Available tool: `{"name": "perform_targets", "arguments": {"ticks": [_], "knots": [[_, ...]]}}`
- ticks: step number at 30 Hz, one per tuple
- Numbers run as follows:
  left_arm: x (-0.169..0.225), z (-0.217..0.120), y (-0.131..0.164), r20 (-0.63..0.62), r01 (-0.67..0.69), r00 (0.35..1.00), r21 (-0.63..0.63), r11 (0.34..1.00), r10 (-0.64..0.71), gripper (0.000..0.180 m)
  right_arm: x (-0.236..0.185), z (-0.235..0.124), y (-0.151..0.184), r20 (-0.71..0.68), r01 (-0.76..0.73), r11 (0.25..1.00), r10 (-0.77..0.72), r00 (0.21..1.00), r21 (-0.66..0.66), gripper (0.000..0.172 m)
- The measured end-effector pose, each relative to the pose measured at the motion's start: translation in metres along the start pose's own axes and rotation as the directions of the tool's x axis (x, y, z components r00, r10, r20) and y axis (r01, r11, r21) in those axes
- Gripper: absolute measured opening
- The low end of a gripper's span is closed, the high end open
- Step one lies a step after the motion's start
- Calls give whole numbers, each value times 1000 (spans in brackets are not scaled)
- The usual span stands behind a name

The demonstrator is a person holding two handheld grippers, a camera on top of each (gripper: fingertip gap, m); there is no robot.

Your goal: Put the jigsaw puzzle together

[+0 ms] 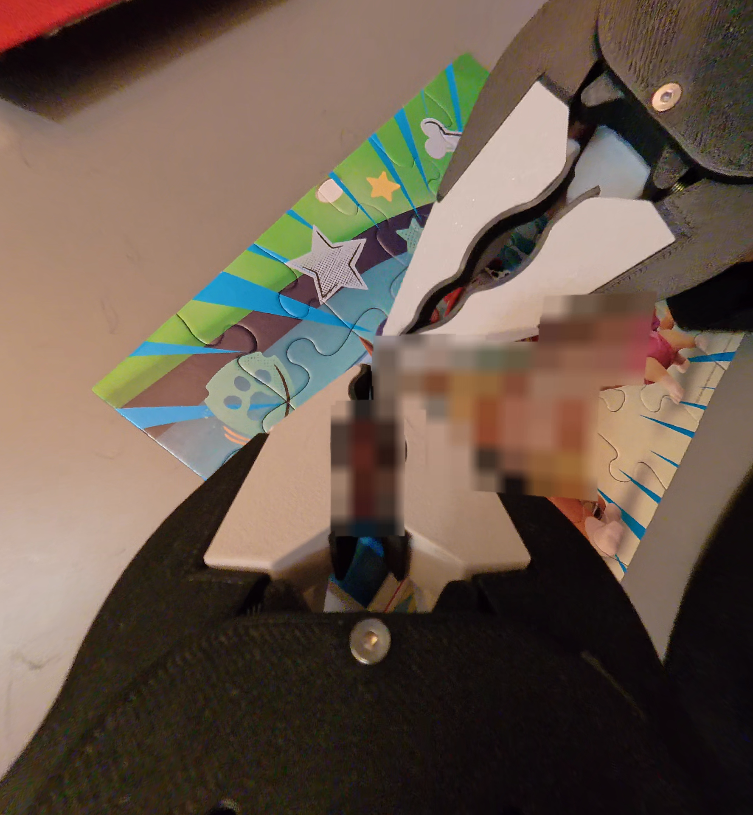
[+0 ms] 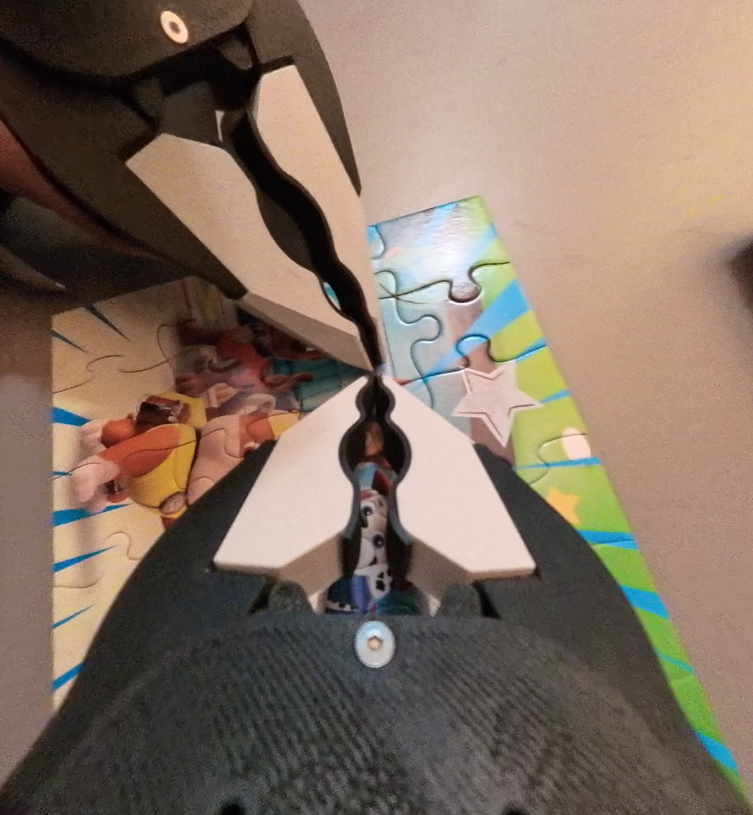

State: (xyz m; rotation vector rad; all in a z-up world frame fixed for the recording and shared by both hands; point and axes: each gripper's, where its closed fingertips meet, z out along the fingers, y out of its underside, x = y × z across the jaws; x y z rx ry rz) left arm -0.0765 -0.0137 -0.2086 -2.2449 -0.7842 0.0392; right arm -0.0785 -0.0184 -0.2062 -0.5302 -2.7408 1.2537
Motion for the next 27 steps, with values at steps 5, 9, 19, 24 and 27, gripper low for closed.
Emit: {"name": "perform_targets", "arguments": {"ticks": [5, 9, 19, 24, 27], "knots": [[-1, 0, 1, 19, -26, 999, -15, 1000, 27, 0, 28, -13, 10, -154, -42, 999, 37, 987, -27, 0], [-12, -8, 7, 70, -74, 995, -45, 996, 77, 0, 56, -45, 35, -274, -129, 990, 109, 956, -57, 0], [25, 11, -1, -53, -177, 983, -67, 982, 174, 0, -11, -22, 21, -170, -49, 998, 42, 985, -39, 0], [9, -8, 15, -9, -118, 993, -84, 989, 117, 0, 32, -78, 67, -286, -225, 974, 205, 936, -38, 0], [-5, -24, 27, -5, -12, 1000, -81, 997, 12, 0, 45, -106, 90, -318, -330, 944, 316, 894, 9, 0]]}}
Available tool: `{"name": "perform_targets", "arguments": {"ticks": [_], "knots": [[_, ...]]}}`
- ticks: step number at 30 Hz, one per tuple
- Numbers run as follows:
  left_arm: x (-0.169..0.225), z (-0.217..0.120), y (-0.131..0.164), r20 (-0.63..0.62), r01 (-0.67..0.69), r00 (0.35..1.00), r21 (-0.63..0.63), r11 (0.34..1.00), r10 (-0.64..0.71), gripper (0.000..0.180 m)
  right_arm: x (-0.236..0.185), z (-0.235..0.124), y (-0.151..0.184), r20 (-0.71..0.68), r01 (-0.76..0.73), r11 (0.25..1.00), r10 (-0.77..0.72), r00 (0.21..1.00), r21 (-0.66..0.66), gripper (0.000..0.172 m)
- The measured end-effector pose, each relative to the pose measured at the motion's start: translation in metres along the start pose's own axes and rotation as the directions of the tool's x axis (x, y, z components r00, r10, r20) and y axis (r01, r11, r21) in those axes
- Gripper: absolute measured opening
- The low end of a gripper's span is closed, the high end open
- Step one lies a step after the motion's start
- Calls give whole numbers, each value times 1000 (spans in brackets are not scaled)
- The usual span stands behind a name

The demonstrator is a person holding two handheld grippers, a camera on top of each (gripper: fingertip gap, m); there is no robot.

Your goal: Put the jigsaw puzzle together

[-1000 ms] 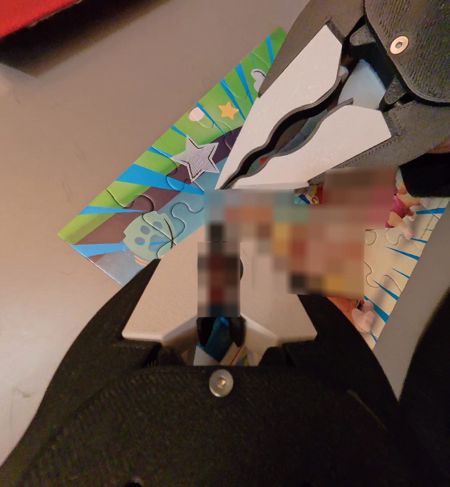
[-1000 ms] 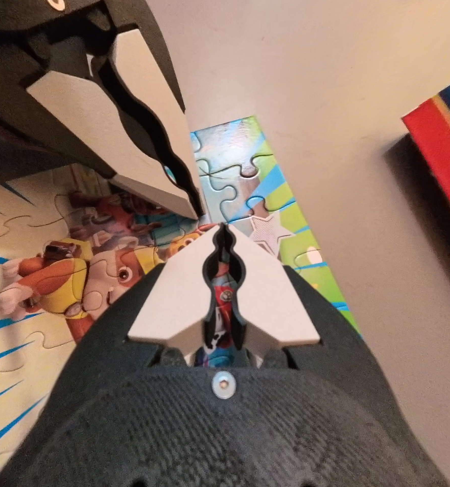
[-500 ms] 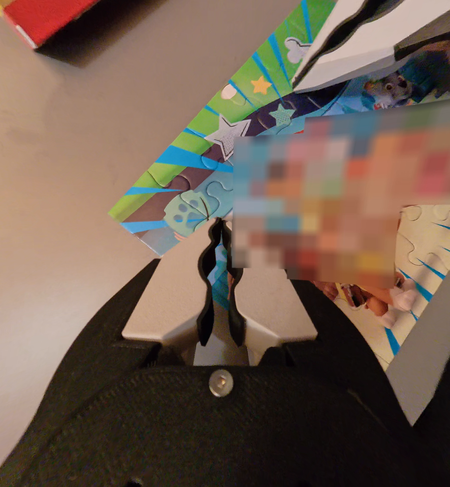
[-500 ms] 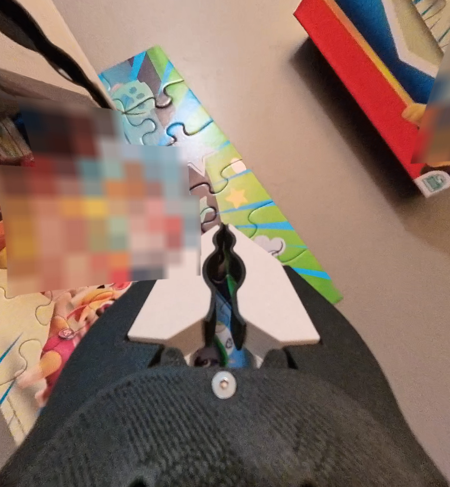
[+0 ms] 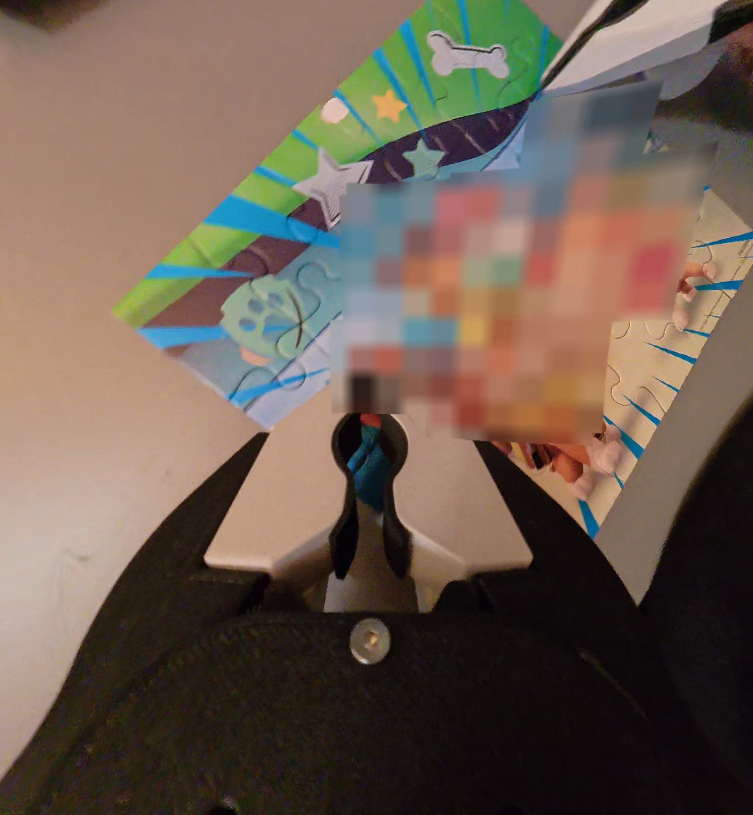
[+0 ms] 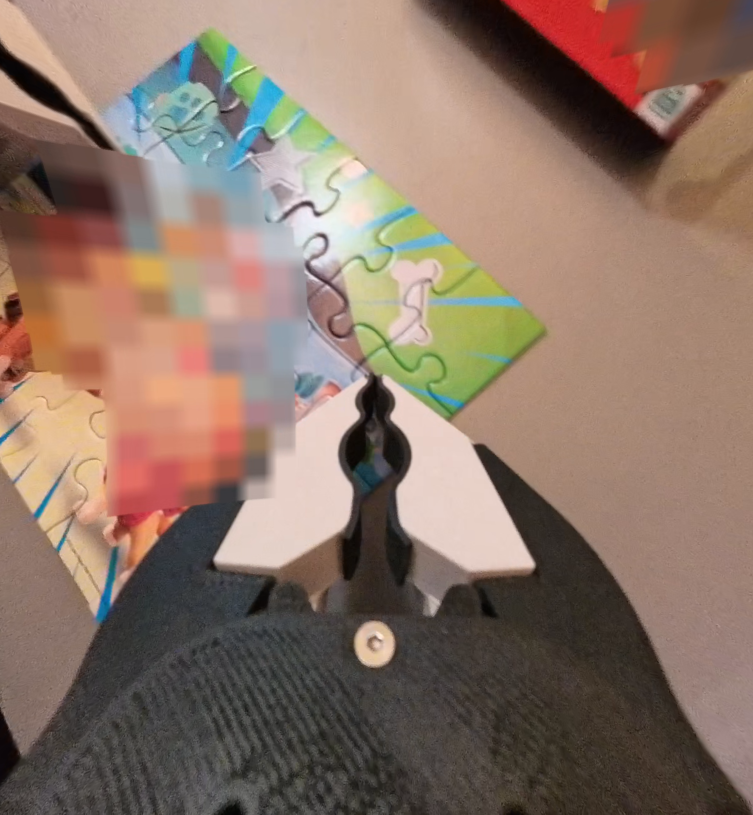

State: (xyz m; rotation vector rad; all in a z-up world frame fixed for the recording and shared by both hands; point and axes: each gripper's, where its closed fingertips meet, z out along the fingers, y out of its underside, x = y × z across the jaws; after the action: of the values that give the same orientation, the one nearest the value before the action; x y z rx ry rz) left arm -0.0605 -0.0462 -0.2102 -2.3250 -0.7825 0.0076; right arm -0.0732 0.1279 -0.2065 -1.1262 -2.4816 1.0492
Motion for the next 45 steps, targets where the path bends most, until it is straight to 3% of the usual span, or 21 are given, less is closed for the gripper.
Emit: {"name": "perform_targets", "arguments": {"ticks": [3, 9, 13, 18, 22, 27, 31, 35, 38, 41, 45], "knots": [[2, -3, 4, -16, 43, 999, 14, 999, -43, 0, -16, 3, -2, 21, 4, 1000, -4, 1000, 11, 0], [57, 28, -17, -141, -3, 990, 45, 999, 9, 0, -110, 35, -23, 242, 105, 993, -114, 964, 53, 0], [55, 25, -14, -106, -29, 994, 26, 999, 32, 0, -79, 16, -7, 146, 122, 992, -124, 981, 19, 0], [26, -2, 9, -80, 114, 991, 24, 993, -112, 0, -31, -19, 24, 64, -30, 1000, 30, 997, 2, 0], [31, -4, 14, -90, 121, 989, 33, 992, -117, 0, -59, -12, 19, 118, 4, 1000, -6, 993, 21, 0], [85, 20, 0, -214, 57, 976, 37, 998, -48, 0, -124, 13, 2, 228, 147, 988, -152, 962, 39, 0], [94, 25, -2, -181, 0, 983, 46, 999, 9, 0, -103, 6, 7, 140, 192, 981, -193, 971, 20, 0], [57, 8, 7, -88, 67, 994, 50, 996, -63, 0, -49, -16, 24, 26, 88, 996, -88, 996, -4, 0], [30, -5, 14, -20, 123, 992, 67, 990, -121, 0, -32, -24, 30, -4, 22, 1000, -22, 1000, 6, 0], [31, -4, 14, -43, 145, 989, 70, 987, -142, 0, -53, -14, 22, 49, 32, 999, -33, 998, 25, 0], [63, 13, 2, -111, 78, 991, 64, 995, -71, 0, -108, 8, 5, 161, 130, 990, -136, 978, 46, 0]]}}
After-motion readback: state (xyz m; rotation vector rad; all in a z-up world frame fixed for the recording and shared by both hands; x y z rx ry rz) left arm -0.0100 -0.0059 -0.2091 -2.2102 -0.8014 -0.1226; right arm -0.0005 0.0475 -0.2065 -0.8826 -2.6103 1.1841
